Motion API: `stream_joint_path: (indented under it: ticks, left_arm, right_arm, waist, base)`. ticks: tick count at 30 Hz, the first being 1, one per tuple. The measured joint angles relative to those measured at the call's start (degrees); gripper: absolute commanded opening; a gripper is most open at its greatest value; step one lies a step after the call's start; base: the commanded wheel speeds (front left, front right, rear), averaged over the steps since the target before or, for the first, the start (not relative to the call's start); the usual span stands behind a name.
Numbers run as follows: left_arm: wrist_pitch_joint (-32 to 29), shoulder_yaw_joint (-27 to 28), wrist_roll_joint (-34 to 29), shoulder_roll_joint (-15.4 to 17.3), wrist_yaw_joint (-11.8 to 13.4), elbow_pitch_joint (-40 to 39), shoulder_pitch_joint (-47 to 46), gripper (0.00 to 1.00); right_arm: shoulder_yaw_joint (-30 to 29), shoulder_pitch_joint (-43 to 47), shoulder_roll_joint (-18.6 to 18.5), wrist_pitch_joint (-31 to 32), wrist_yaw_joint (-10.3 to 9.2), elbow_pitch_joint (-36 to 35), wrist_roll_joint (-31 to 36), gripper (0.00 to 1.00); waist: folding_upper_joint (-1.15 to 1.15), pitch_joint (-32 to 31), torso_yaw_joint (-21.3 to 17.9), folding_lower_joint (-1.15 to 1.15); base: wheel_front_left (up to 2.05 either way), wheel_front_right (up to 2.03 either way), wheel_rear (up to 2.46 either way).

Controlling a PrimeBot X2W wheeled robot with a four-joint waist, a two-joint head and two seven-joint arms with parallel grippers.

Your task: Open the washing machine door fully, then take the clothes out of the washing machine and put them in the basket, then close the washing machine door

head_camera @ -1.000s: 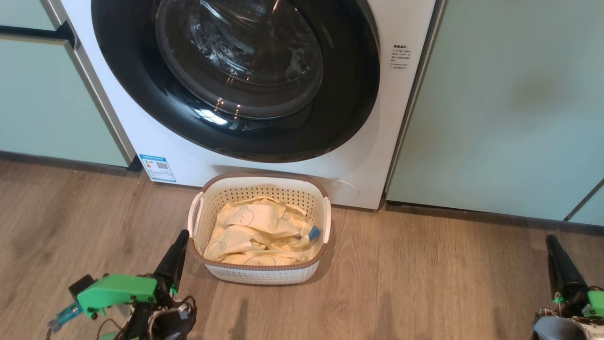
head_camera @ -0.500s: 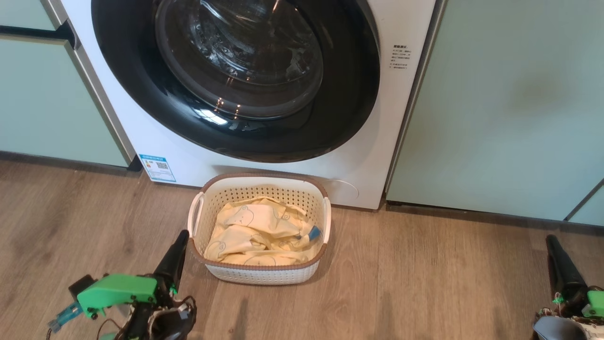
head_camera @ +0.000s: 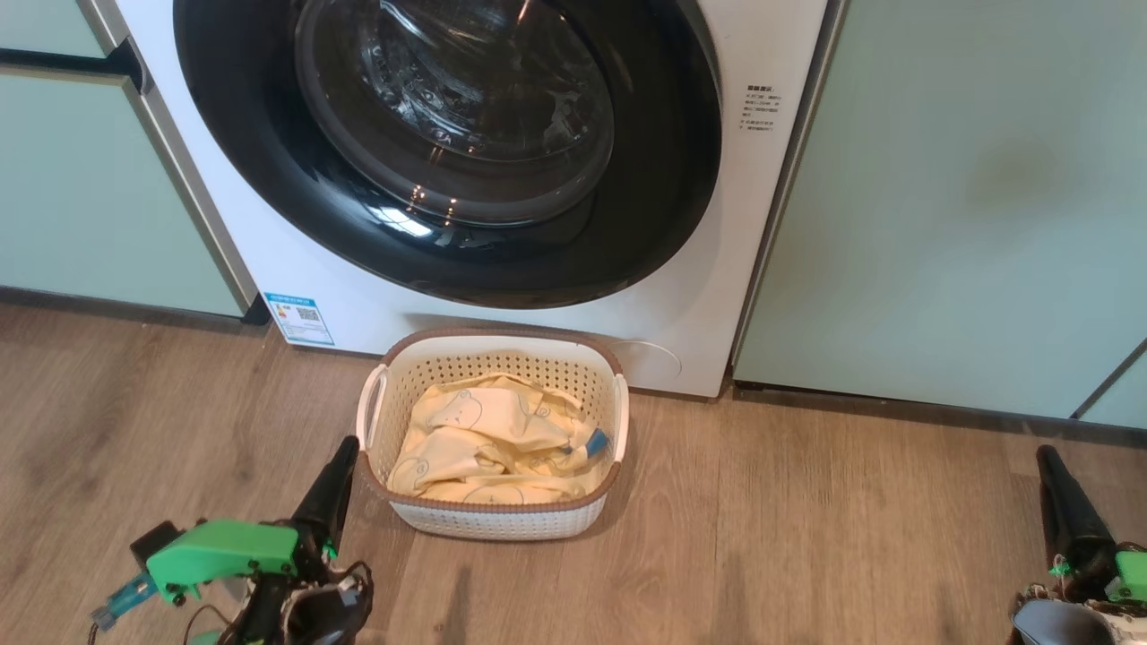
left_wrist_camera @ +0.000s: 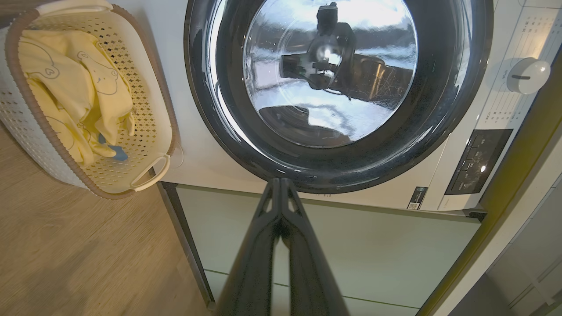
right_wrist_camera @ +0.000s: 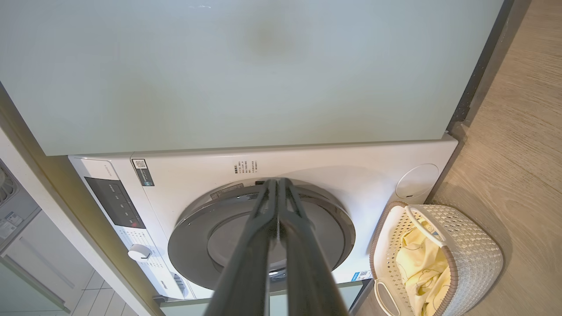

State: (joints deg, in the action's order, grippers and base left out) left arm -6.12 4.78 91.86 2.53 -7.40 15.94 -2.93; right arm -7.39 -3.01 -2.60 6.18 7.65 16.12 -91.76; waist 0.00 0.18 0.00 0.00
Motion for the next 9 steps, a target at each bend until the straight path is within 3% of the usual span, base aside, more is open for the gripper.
stream_joint_path:
  ticks: [9]
  left_arm:
    - [0.0, 0.0, 0.0, 0.0, 0.0, 0.0, -0.01, 0.0]
  right_arm:
    - [0.0, 0.0, 0.0, -0.01, 0.0, 0.0, 0.0, 0.0]
  waist:
    - [0.0, 0.0, 0.0, 0.0]
  base:
    - [0.0, 0.0, 0.0]
